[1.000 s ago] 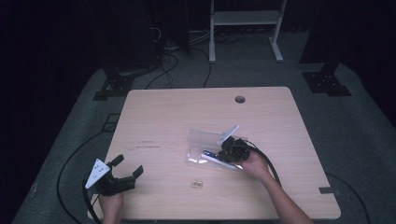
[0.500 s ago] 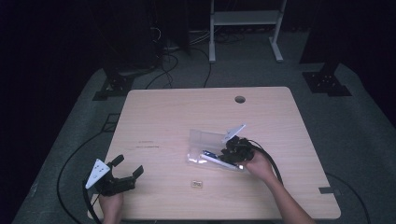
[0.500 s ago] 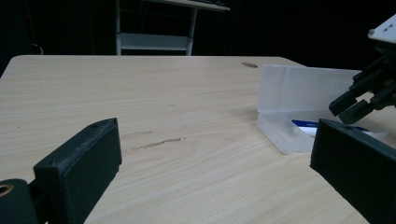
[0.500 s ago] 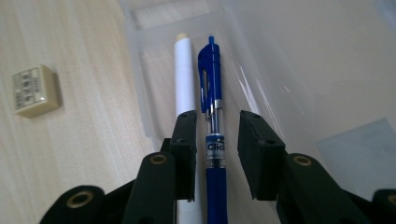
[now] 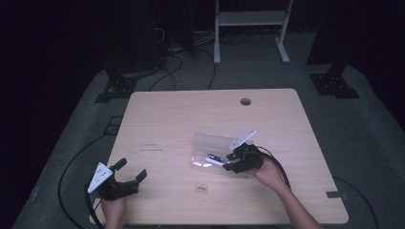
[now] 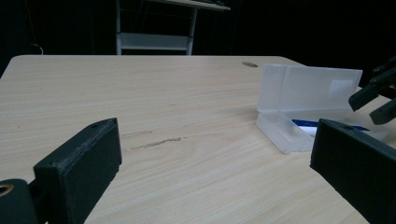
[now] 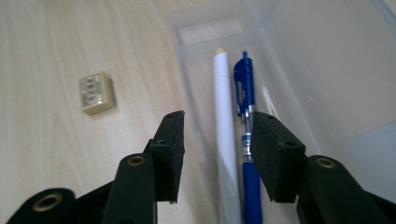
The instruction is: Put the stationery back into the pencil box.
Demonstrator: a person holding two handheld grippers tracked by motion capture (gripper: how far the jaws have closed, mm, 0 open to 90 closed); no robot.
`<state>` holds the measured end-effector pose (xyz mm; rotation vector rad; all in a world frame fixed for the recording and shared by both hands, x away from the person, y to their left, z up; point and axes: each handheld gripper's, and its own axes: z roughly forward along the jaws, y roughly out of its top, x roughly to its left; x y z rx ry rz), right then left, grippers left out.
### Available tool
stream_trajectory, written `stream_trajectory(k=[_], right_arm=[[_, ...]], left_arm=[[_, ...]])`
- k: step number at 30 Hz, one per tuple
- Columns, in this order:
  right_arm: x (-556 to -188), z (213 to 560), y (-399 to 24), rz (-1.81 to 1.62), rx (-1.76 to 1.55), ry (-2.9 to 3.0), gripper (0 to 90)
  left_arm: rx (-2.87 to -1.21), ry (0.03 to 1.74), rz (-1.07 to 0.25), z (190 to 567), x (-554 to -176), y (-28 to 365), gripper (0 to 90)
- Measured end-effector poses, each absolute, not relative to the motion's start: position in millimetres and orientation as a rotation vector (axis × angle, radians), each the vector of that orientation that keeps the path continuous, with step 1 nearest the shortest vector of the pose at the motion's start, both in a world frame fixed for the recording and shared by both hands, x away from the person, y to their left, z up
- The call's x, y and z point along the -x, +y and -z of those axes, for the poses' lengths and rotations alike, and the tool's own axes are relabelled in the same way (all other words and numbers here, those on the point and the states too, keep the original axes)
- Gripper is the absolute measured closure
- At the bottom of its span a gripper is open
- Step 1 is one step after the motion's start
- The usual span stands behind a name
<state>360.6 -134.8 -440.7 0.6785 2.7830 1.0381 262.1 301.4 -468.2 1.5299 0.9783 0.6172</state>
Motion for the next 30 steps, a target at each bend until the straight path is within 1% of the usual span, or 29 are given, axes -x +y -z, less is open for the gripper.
stream_trajectory(k=[10, 20, 30], right_arm=[[-344.3, 434.6, -129.8, -1.059, -0.607, 2.798, 49.1], [-331.5, 435.6, -121.6, -1.078, -0.555, 2.826, 46.8], [-321.1, 437.3, -110.1, -1.090, -0.505, 2.853, 47.1]], left_arm=[[-1.533, 0.977, -0.622, 467.8, -261.6, 301.8, 1.1], [-1.532, 0.977, -0.622, 467.9, -261.8, 302.0, 1.1], [-1.534, 0.976, -0.622, 467.8, -261.8, 301.7, 1.1]])
